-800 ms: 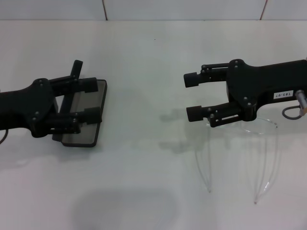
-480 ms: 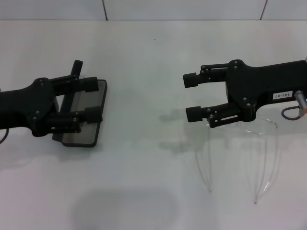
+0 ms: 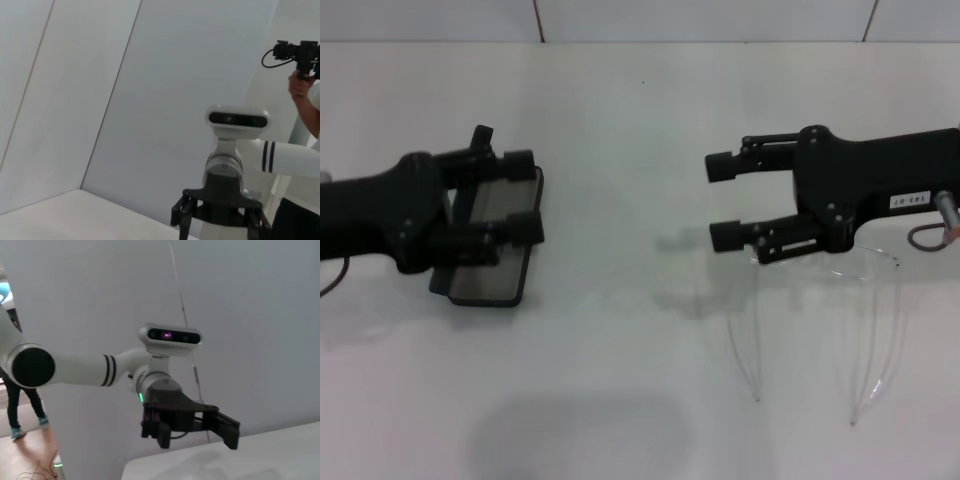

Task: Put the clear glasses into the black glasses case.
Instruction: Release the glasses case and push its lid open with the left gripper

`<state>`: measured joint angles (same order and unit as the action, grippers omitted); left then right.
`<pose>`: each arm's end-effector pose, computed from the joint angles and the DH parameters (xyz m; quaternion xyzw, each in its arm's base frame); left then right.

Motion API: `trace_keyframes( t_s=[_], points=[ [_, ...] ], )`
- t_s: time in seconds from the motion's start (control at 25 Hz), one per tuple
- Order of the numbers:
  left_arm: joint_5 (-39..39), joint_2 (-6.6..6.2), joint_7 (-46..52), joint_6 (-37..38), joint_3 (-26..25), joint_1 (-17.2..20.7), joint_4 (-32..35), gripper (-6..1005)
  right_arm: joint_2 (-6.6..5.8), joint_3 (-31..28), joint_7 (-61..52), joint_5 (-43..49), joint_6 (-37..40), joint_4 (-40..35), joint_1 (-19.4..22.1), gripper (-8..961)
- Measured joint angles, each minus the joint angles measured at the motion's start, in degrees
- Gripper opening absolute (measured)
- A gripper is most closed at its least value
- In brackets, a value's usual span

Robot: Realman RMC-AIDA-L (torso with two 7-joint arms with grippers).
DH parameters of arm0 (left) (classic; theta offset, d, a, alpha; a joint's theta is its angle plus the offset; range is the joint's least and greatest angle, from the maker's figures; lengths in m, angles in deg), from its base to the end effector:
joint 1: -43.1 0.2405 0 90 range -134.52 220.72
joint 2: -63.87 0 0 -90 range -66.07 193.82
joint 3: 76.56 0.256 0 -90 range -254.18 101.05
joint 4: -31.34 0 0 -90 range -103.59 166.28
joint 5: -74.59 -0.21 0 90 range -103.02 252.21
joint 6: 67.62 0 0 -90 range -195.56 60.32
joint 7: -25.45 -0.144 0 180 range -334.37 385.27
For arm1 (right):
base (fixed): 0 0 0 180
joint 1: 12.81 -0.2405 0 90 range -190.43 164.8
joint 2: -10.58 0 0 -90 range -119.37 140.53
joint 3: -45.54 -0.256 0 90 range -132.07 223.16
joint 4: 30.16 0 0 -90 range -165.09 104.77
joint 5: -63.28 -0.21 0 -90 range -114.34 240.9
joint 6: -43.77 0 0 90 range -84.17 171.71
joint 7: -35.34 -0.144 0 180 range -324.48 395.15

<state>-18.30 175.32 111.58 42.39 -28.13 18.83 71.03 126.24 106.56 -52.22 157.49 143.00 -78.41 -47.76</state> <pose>-0.2469 0.2896 0.0661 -0.9105 -0.1838 -0.3698 0.0207 0.1599 0.3369 0.0185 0.9531 -0.0699 -0.2939 0.0166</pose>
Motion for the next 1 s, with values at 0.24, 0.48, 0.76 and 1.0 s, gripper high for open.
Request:
trace_keyframes(
  t_s=[0.24,0.48,0.76,1.0],
  points=[
    [0.0,-0.24,17.3,-2.1,-5.5,-3.1,8.1,788,-1.26,-2.1,0.3,0.6,-5.2,-0.6,1.9,783],
    [-10.0,0.82,39.4,-9.7,-6.2,-4.3,28.3,771,-2.36,-6.6,0.7,0.6,-6.5,-0.7,5.1,783],
    [-39.1,6.39,61.7,-12.5,3.4,-6.2,54.6,764,-2.54,-11.4,3.3,0.7,-6.4,0.1,7.3,783],
    [-54.7,7.92,75.2,-12.7,16.0,-6.8,61.6,748,-2.51,-11.7,6.2,0.7,-6.5,0.6,8.1,783]
  ],
)
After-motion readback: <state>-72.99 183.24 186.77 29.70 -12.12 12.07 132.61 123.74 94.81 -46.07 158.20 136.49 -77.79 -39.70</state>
